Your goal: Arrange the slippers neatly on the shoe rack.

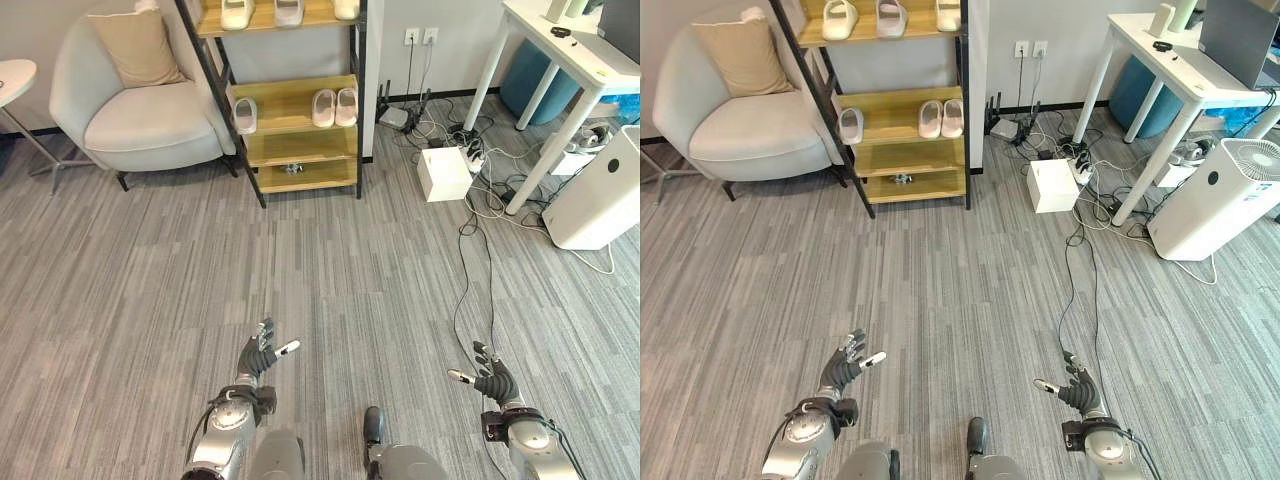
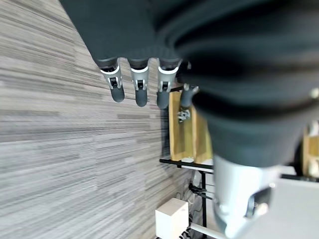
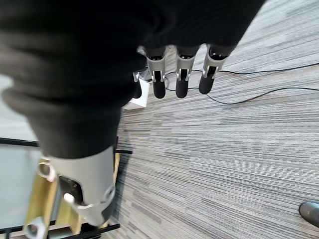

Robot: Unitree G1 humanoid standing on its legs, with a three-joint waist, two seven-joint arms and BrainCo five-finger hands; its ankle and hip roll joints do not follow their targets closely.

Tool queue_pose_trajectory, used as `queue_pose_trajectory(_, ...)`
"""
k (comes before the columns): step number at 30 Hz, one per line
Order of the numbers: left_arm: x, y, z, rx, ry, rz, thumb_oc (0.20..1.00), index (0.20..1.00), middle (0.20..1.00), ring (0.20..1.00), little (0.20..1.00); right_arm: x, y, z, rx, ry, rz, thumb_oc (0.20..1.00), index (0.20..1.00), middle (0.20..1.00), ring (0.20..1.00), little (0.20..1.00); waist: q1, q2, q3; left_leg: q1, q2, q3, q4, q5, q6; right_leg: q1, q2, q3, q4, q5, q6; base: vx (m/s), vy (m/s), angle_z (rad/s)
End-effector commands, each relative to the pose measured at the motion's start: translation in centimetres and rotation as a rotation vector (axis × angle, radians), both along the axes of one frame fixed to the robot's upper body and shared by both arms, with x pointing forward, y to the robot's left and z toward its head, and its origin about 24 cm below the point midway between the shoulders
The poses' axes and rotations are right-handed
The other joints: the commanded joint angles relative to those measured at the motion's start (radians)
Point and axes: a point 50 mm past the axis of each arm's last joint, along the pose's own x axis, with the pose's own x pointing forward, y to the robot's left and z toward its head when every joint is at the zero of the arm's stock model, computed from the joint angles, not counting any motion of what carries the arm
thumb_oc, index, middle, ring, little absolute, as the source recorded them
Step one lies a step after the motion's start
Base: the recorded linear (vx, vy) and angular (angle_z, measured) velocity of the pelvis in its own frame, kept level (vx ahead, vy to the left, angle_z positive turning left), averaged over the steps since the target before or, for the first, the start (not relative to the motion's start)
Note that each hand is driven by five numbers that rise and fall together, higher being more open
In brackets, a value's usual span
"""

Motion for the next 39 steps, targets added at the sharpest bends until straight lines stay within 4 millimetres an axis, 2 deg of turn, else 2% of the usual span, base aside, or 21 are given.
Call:
queue_pose_trajectory(1, 1.4, 0.5, 2.3, 0.031, -0.128, -0.015, 1.0, 1.0, 1.0, 1.0, 1.0, 0.6, -0.4, 1.1, 0.002, -0.069, 0.0, 1.0, 1.0, 1.0, 1.0, 1.0, 0.043, 0.018, 0.006, 0.128, 0.007, 0.028, -0.33, 0.097, 0.037, 0.076, -0.054, 0.021, 0.006, -0.102, 0.121, 0.28, 0.071, -0.06)
queue_pose_trajectory(4, 1.7, 0.3, 2.4, 0.04, -0.131, -0.019, 1.0, 1.0, 1.0, 1.0, 1.0, 0.6, -0.5, 1.0, -0.002, -0.068, -0.02, 1.0, 1.0, 1.0, 1.0, 1.0, 0.054, 0.015, 0.007, 0.081, 0.033, 0.06, -0.47, 0.133, 0.027, 0.129, -0.055, 0.007, -0.002, -0.134, 0.126, 0.34, 0.09, -0.21)
queue_pose_trajectory(6, 1.6, 0.6, 2.4, 0.046, -0.128, -0.013, 1.0, 1.0, 1.0, 1.0, 1.0, 0.6, -0.3, 0.9, 0.007, -0.064, -0.017, 1.0, 1.0, 1.0, 1.0, 1.0, 0.055, 0.015, -0.007, 0.062, 0.043, 0.085, -0.479, 0.119, 0.024, 0.147, -0.05, 0.011, -0.002, -0.141, 0.138, 0.42, 0.177, 0.24)
queue_pose_trajectory(8, 1.0, 0.9, 2.1, 0.051, -0.111, -0.006, 1.0, 1.0, 1.0, 1.0, 1.0, 0.2, 0.2, 0.5, 0.017, -0.049, -0.003, 1.0, 1.0, 1.0, 1.0, 1.0, 0.058, 0.019, -0.04, 0.088, 0.041, 0.095, -0.479, 0.191, 0.015, 0.182, -0.056, 0.036, -0.002, -0.158, 0.151, 0.45, 0.238, 0.03)
queue_pose_trajectory(12, 0.4, 1.3, 1.8, 0.06, -0.097, -0.004, 1.0, 1.0, 1.0, 1.0, 1.0, 0.1, 1.0, 0.1, 0.05, -0.034, 0.006, 1.0, 1.0, 1.0, 1.0, 1.0, 0.07, -0.01, -0.071, 0.12, 0.019, 0.131, -0.476, 0.179, 0.039, 0.185, -0.099, 0.06, 0.009, -0.154, 0.178, 0.29, 0.199, -0.56)
queue_pose_trajectory(14, 0.4, 1.5, 1.9, 0.061, -0.092, -0.013, 1.0, 1.0, 1.0, 1.0, 1.0, 0.1, 1.7, -0.2, 0.072, -0.021, 0.025, 1.0, 1.0, 1.0, 1.0, 1.0, 0.08, -0.039, -0.073, 0.142, -0.026, 0.151, -0.454, 0.131, 0.083, 0.136, -0.152, 0.069, 0.162, -0.115, 0.221, 0.24, 0.236, -0.16)
queue_pose_trajectory(15, 0.4, 1.5, 1.9, 0.061, -0.093, -0.013, 1.0, 1.0, 1.0, 1.0, 1.0, 0.2, 1.7, -0.2, 0.072, -0.022, 0.025, 1.0, 1.0, 1.0, 1.0, 1.0, 0.083, -0.036, -0.076, 0.138, -0.023, 0.153, -0.454, 0.133, 0.083, 0.131, -0.15, 0.072, 0.161, -0.112, 0.221, 0.16, 0.211, -0.01)
queue_pose_trajectory(16, 0.6, 1.5, 2.0, 0.067, -0.094, -0.029, 1.0, 1.0, 1.0, 1.0, 1.0, 0.6, 2.1, 0.1, 0.076, -0.035, 0.039, 1.0, 1.0, 1.0, 1.0, 1.0, 0.078, -0.035, -0.064, 0.16, -0.043, 0.154, -0.448, 0.104, 0.104, 0.069, -0.166, 0.073, 0.293, -0.052, 0.242, 0.08, 0.113, 0.07)
queue_pose_trajectory(17, 0.6, 1.5, 2.0, 0.067, -0.094, -0.029, 1.0, 1.0, 1.0, 1.0, 1.0, 0.6, 2.1, 0.1, 0.076, -0.035, 0.039, 1.0, 1.0, 1.0, 1.0, 1.0, 0.08, -0.036, -0.065, 0.158, -0.044, 0.156, -0.447, 0.104, 0.105, 0.064, -0.168, 0.076, 0.299, -0.055, 0.243, 0.2, 0.235, 0.04)
queue_pose_trajectory(18, 0.8, 1.7, 2.1, 0.09, -0.093, -0.043, 1.0, 1.0, 1.0, 1.0, 1.0, 0.9, 2.5, 0.3, 0.082, -0.053, 0.05, 1.0, 1.0, 1.0, 1.0, 1.0, 0.064, -0.029, -0.05, 0.213, -0.062, 0.15, -0.46, 0.072, 0.123, -0.016, -0.179, 0.075, 0.445, 0.016, 0.25, 0.18, 0.172, 0.16)
queue_pose_trajectory(22, 1.1, 1.6, 2.3, 0.103, -0.105, -0.059, 1.0, 1.0, 1.0, 1.0, 1.0, 1.1, 2.9, 0.6, 0.086, -0.066, 0.07, 1.0, 1.0, 1.0, 1.0, 1.0, 0.041, -0.007, -0.03, 0.282, -0.061, 0.137, -0.479, 0.035, 0.121, -0.102, -0.176, 0.02, 0.461, 0.007, 0.227, 0.24, 0.073, 0.29)
queue_pose_trajectory(23, 1.1, 1.4, 2.4, 0.107, -0.11, -0.074, 1.0, 1.0, 1.0, 1.0, 1.0, 1.2, 2.8, 0.8, 0.082, -0.073, 0.07, 1.0, 1.0, 1.0, 1.0, 1.0, 0.027, 0.003, -0.013, 0.322, -0.063, 0.13, -0.479, 0.002, 0.117, -0.135, -0.169, -0.036, 0.371, -0.026, 0.206, 0.42, -0.066, 0.62)
queue_pose_trajectory(24, 1.4, 1.2, 2.7, 0.113, -0.12, -0.091, 1.0, 1.0, 1.0, 1.0, 1.0, 1.3, 2.8, 0.8, 0.083, -0.077, 0.063, 1.0, 1.0, 1.0, 1.0, 1.0, 0.009, 0.002, -0.003, 0.364, -0.071, 0.124, -0.479, -0.023, 0.108, -0.167, -0.159, -0.067, 0.236, -0.018, 0.207, 0.52, -0.097, 0.35)
queue_pose_trajectory(27, 1.8, 1.0, 3.0, 0.121, -0.14, -0.103, 1.0, 1.0, 1.0, 1.0, 1.0, 1.4, 2.7, 0.9, 0.079, -0.079, 0.062, 1.0, 1.0, 1.0, 1.0, 1.0, -0.018, -0.001, 0.004, 0.417, -0.067, 0.111, -0.479, -0.056, 0.087, -0.207, -0.16, -0.085, 0.082, 0.04, 0.23, 0.39, -0.15, 0.22)
queue_pose_trajectory(29, 1.9, 0.9, 3.2, 0.119, -0.151, -0.107, 1.0, 1.0, 1.0, 1.0, 1.0, 1.4, 2.6, 1.0, 0.072, -0.08, 0.068, 1.0, 1.0, 1.0, 1.0, 1.0, -0.026, 0.001, 0.003, 0.45, -0.064, 0.104, -0.477, -0.079, 0.079, -0.217, -0.164, -0.09, 0.048, 0.066, 0.241, 0.39, -0.202, 0.39)
queue_pose_trajectory(31, 1.4, 0.7, 2.6, 0.108, -0.131, -0.106, 1.0, 1.0, 1.0, 1.0, 1.0, 0.8, 2.1, 0.7, 0.062, -0.059, 0.065, 1.0, 1.0, 1.0, 1.0, 1.0, -0.033, 0.001, -0.029, 0.501, -0.049, 0.096, -0.434, -0.128, 0.058, -0.17, -0.16, -0.097, 0.039, 0.086, 0.216, 0.43, -0.258, 0.24)
queue_pose_trajectory(35, 1.0, 0.7, 2.2, 0.062, -0.116, -0.075, 1.0, 1.0, 1.0, 1.0, 1.0, 0.8, 1.4, 1.0, 0.048, -0.068, 0.072, 1.0, 1.0, 1.0, 1.0, 1.0, -0.023, 0.013, -0.028, 0.425, 0.008, 0.064, -0.183, -0.027, 0.013, -0.086, -0.106, -0.085, 0.033, 0.04, 0.159, 0.21, -0.225, 0.11)
queue_pose_trajectory(36, 1.0, 0.7, 2.2, 0.062, -0.116, -0.075, 1.0, 1.0, 1.0, 1.0, 1.0, 0.8, 1.4, 1.0, 0.048, -0.068, 0.072, 1.0, 1.0, 1.0, 1.0, 1.0, -0.025, 0.014, -0.029, 0.419, 0.01, 0.061, -0.174, -0.031, 0.011, -0.086, -0.105, -0.087, 0.032, 0.04, 0.158, 0.2, -0.236, -0.27)
queue_pose_trajectory(37, 1.0, 0.8, 2.2, 0.046, -0.118, -0.052, 1.0, 1.0, 1.0, 1.0, 1.0, 0.9, 1.2, 1.3, 0.043, -0.075, 0.076, 1.0, 1.0, 1.0, 1.0, 1.0, -0.012, 0.005, -0.018, 0.366, 0.009, 0.034, -0.043, 0.027, -0.002, -0.047, -0.09, -0.074, 0.027, 0.013, 0.131, 0.3, -0.25, -0.42)
queue_pose_trajectory(38, 1.1, 0.8, 2.0, 0.033, -0.106, -0.031, 1.0, 1.0, 1.0, 1.0, 1.0, 0.9, 0.9, 1.2, 0.038, -0.07, 0.07, 1.0, 1.0, 1.0, 1.0, 1.0, 0.001, -0.011, -0.008, 0.294, -0.003, 0.016, 0.013, 0.028, 0.004, -0.014, -0.087, -0.061, 0.023, -0.016, 0.114, 0.46, -0.284, -0.69)
queue_pose_trajectory(39, 1.1, 0.8, 2.0, 0.029, -0.108, -0.026, 1.0, 1.0, 1.0, 1.0, 1.0, 0.8, 0.7, 1.2, 0.037, -0.065, 0.065, 1.0, 1.0, 1.0, 1.0, 1.0, 0.015, -0.018, -0.005, 0.246, -0.009, 0.027, -0.036, 0.003, 0.021, 0.016, -0.083, -0.052, 0.015, -0.036, 0.115, 0.4, -0.143, -0.57)
